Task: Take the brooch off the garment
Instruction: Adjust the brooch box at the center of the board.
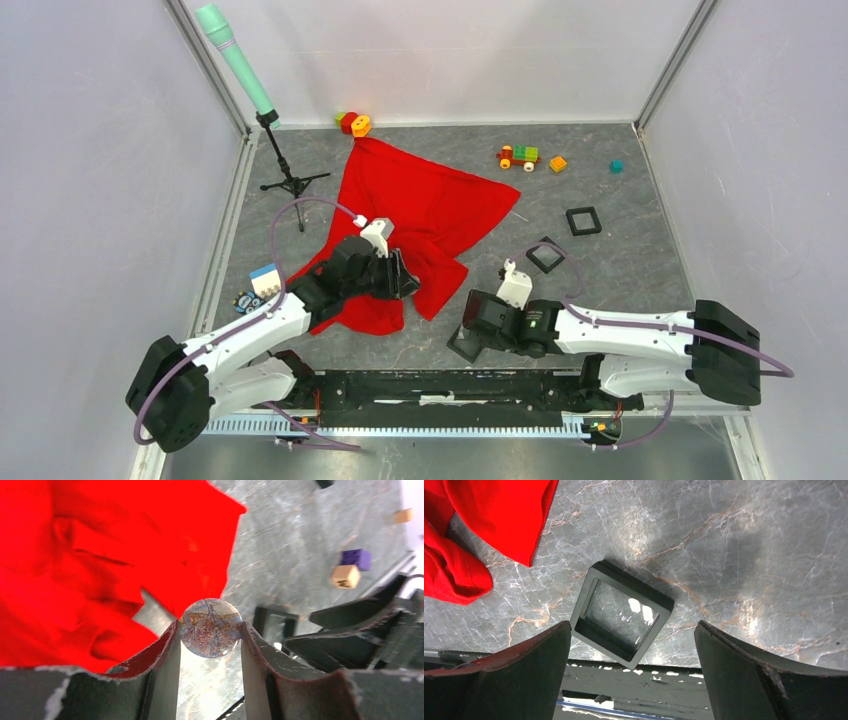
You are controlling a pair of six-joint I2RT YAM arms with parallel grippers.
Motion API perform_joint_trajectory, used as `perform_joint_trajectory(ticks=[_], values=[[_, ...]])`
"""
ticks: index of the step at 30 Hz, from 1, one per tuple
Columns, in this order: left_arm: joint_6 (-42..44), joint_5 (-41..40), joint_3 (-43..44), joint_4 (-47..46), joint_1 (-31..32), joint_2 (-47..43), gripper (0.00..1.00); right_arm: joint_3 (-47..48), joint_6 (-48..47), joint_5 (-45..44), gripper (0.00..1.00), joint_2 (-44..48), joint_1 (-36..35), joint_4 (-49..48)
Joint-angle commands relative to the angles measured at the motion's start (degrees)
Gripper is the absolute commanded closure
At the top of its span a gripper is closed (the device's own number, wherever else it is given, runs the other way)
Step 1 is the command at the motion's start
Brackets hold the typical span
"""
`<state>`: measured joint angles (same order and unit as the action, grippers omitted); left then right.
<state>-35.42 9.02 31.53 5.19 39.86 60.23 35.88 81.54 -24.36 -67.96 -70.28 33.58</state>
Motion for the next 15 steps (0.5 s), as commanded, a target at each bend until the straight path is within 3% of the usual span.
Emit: perform_joint_trajectory(ticks=[1, 15], values=[[8.65, -7.62, -0.25, 5.2, -0.15, -2.2, 0.84, 5.34, 9.72, -3.65, 0.02, -2.75, -1.99, 5.72], [9.5, -9.84, -5.42, 2.66, -0.15, -4.3, 0.84, 17.86, 21.35, -2.56, 0.02, -16.89, -3.83, 17.98]])
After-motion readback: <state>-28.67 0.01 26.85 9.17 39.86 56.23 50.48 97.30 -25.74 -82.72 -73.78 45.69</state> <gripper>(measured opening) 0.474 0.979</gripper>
